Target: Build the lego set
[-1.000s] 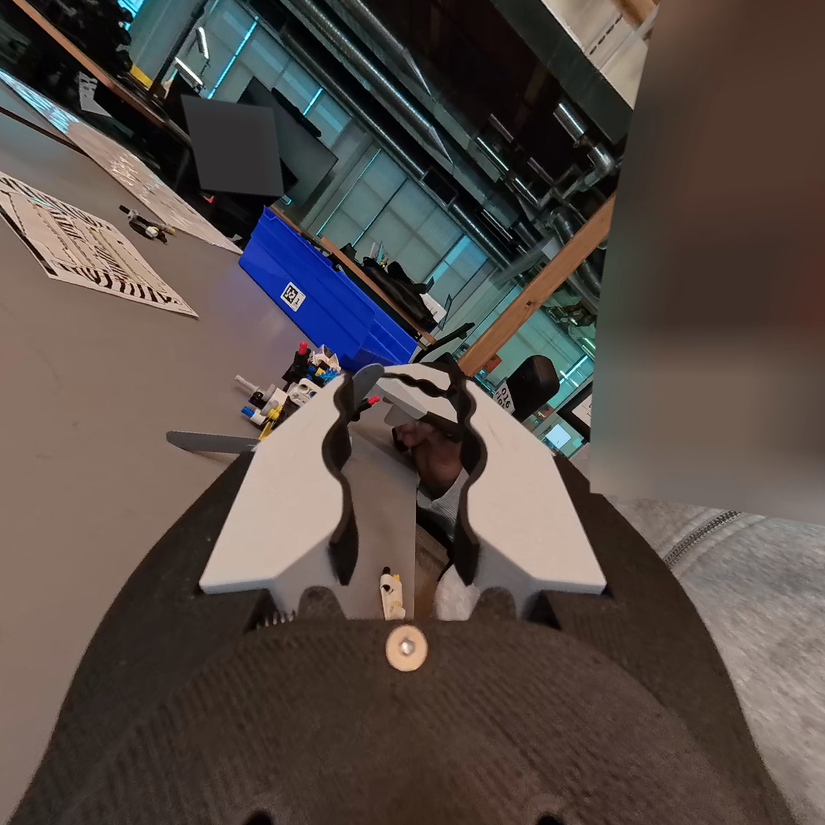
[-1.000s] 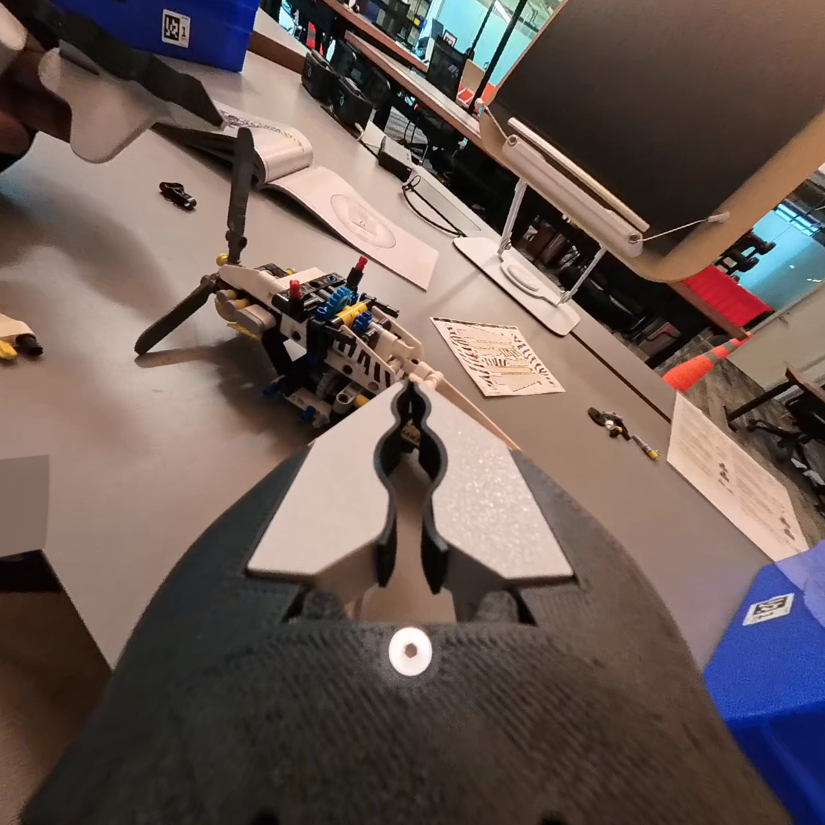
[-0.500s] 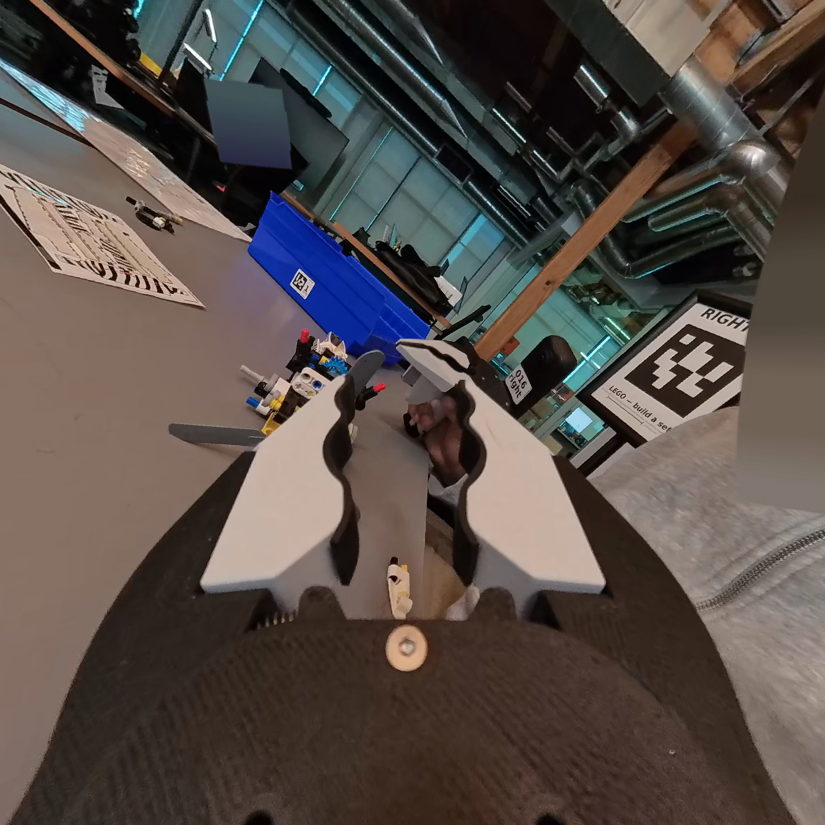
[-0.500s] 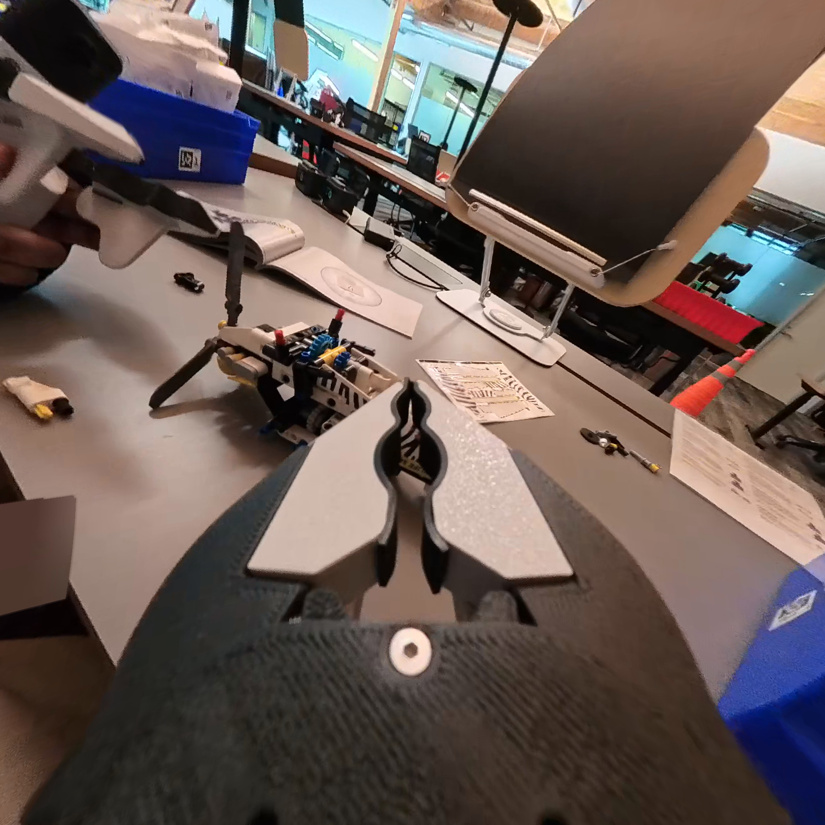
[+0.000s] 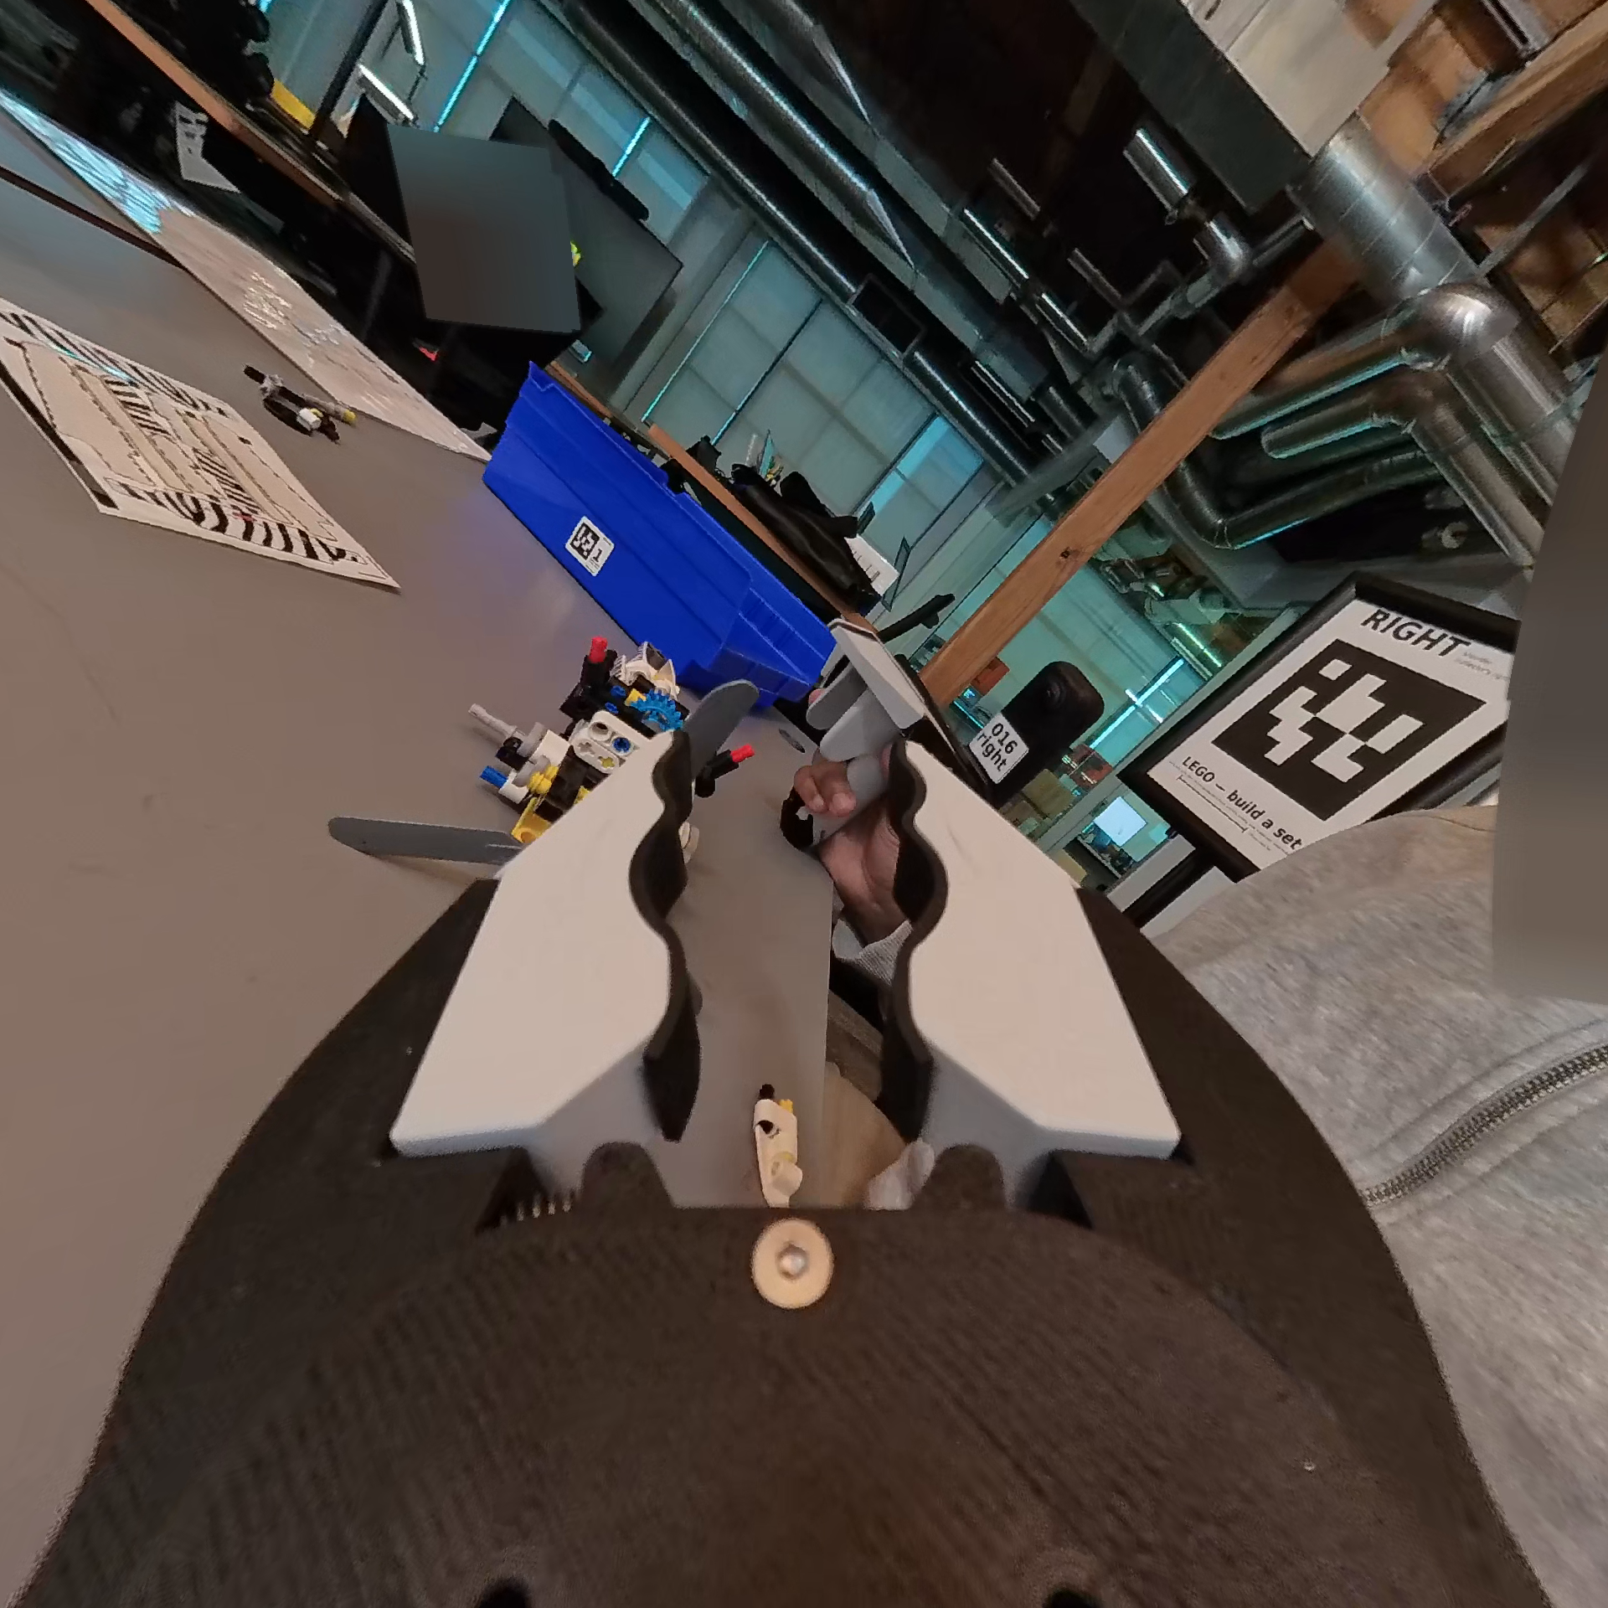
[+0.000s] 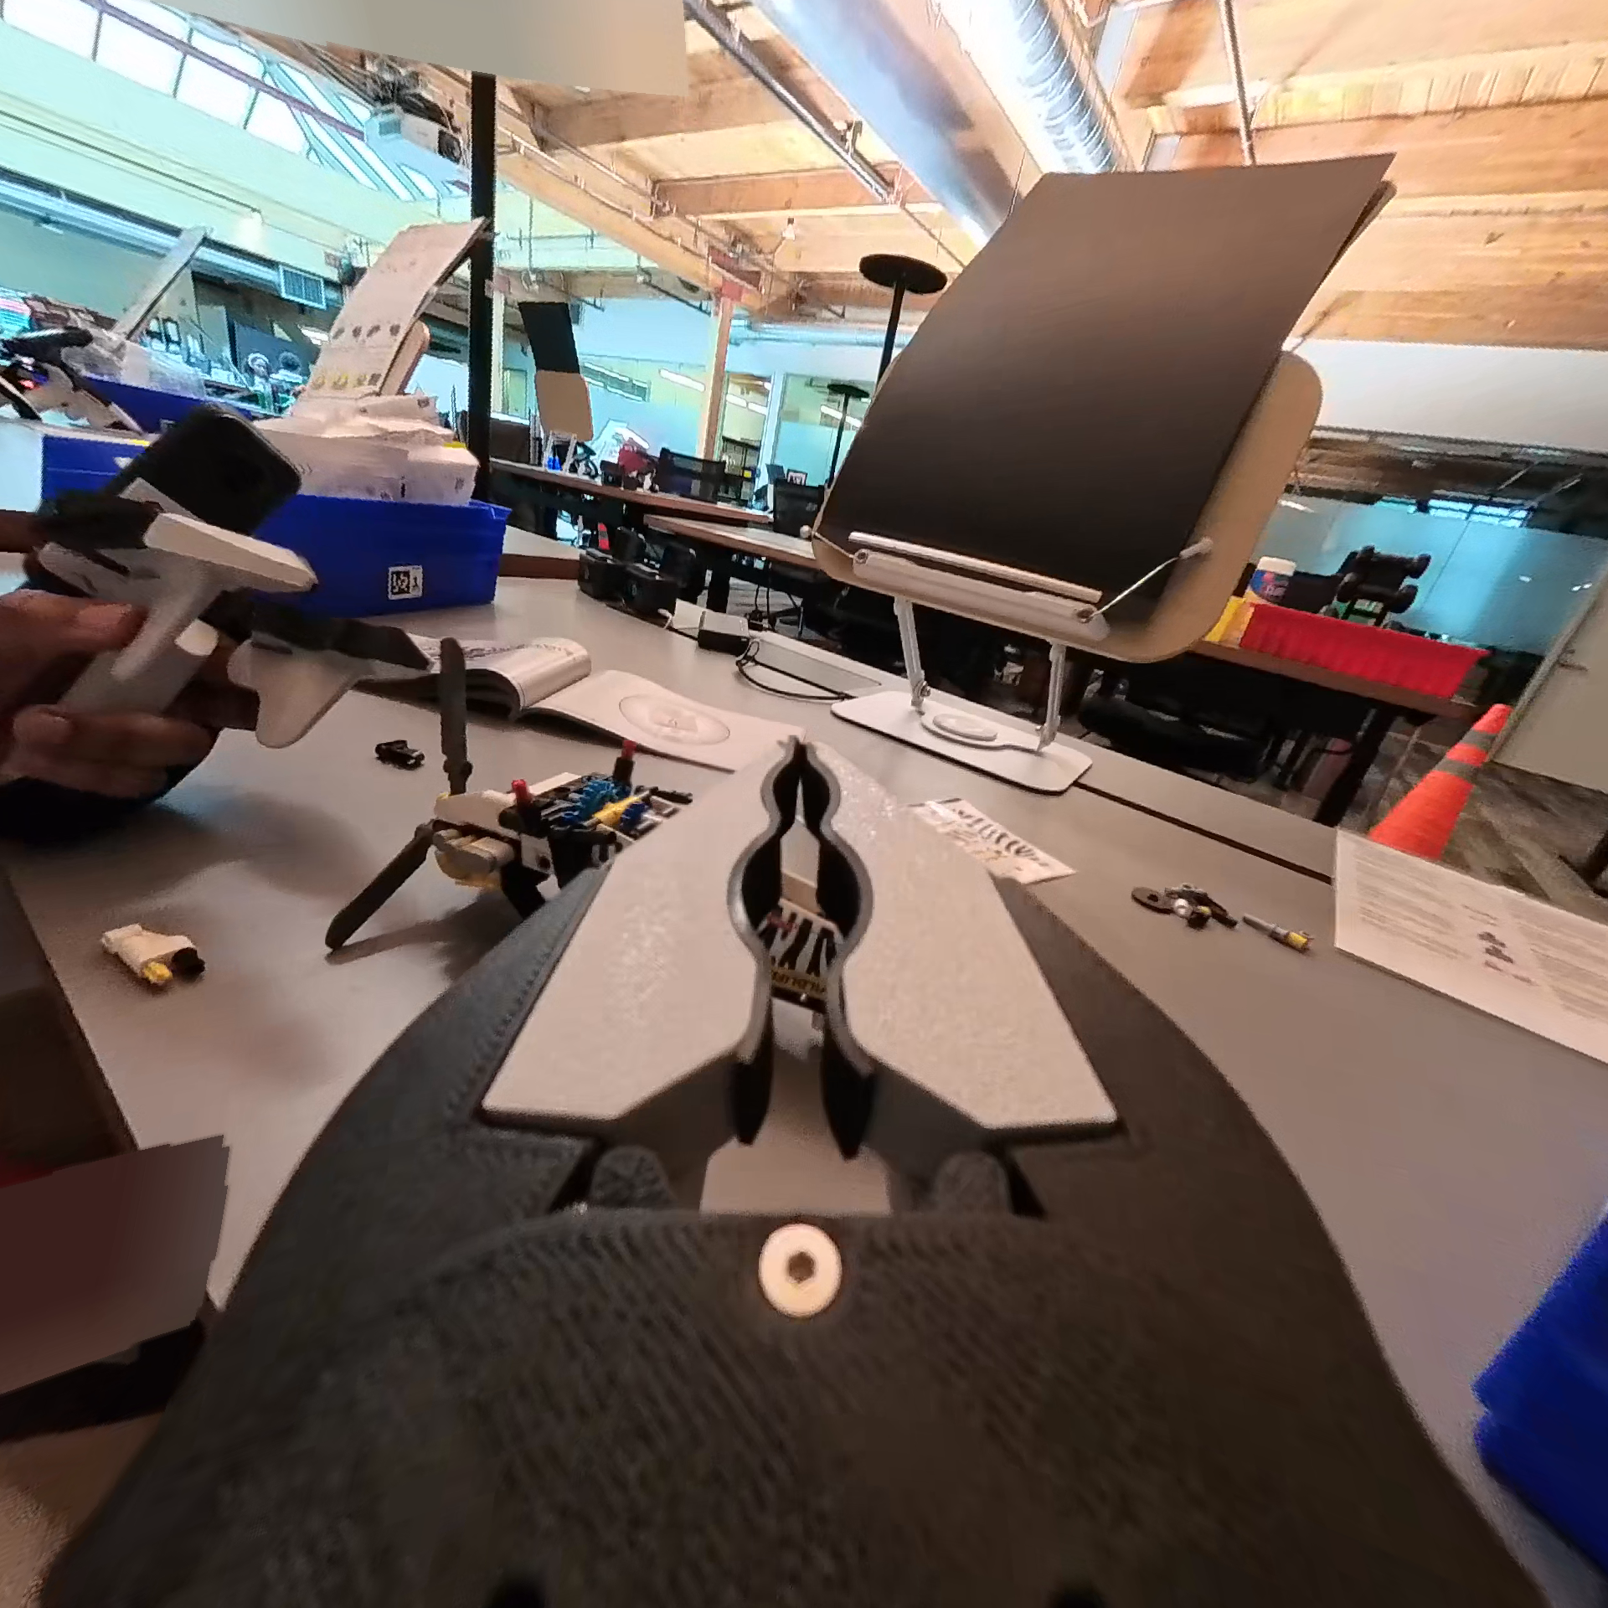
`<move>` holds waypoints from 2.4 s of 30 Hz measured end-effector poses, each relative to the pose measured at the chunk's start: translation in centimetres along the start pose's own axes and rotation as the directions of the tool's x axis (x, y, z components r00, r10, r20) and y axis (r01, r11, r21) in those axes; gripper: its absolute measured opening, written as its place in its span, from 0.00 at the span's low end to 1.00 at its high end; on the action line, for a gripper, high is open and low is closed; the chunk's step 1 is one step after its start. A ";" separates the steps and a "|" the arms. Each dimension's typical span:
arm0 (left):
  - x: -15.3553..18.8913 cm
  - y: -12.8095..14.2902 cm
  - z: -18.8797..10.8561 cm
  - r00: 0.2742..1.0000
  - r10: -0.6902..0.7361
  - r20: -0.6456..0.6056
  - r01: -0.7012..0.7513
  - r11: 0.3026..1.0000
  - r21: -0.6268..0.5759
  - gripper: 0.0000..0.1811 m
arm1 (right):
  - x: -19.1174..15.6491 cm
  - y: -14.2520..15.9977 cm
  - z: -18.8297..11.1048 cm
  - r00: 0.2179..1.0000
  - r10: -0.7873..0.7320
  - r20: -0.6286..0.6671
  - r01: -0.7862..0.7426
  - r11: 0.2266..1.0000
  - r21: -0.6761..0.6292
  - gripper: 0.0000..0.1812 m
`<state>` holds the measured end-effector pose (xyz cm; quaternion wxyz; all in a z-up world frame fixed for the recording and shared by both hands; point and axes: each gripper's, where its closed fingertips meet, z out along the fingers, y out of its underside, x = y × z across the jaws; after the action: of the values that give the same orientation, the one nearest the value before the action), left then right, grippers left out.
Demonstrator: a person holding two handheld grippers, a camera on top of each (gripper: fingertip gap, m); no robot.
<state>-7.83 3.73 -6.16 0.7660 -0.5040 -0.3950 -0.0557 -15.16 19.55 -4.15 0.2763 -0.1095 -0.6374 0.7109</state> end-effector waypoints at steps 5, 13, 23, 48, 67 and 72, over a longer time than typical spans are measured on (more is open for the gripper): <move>-0.2 0.4 0.2 0.999 -0.044 -0.009 0.043 0.999 -0.024 0.24 | 0.8 -0.5 -0.3 0.998 -0.009 -0.064 0.012 0.999 0.040 0.00; -1.0 0.2 0.1 0.998 -0.037 0.055 0.037 0.999 -0.005 0.24 | 0.7 -0.7 -0.4 0.999 -0.001 -0.049 0.004 0.998 0.057 0.00; -1.8 0.4 0.3 0.993 -0.040 0.110 0.043 0.999 -0.022 0.30 | 0.7 -0.9 -0.5 0.999 0.003 -0.045 0.000 0.997 0.077 0.00; -1.5 -0.5 -0.2 0.989 0.037 0.143 -0.042 0.999 0.031 0.34 | 0.7 -1.5 -0.9 0.999 0.010 -0.036 -0.006 0.993 0.122 0.00; -1.8 -0.3 0.0 0.989 0.022 0.145 -0.024 1.000 0.015 0.35 | 0.7 -1.8 -1.2 0.999 0.010 -0.035 -0.005 0.988 0.153 0.00; -1.6 -0.1 0.1 0.991 0.015 0.131 -0.016 1.000 0.006 0.33 | 0.6 -1.8 -1.3 0.999 0.004 -0.035 0.001 0.988 0.156 0.00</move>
<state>-9.02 3.23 -7.14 0.7407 -0.5070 -0.4406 -0.0151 -14.59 21.01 -2.46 0.2947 -0.1007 -0.5746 0.7568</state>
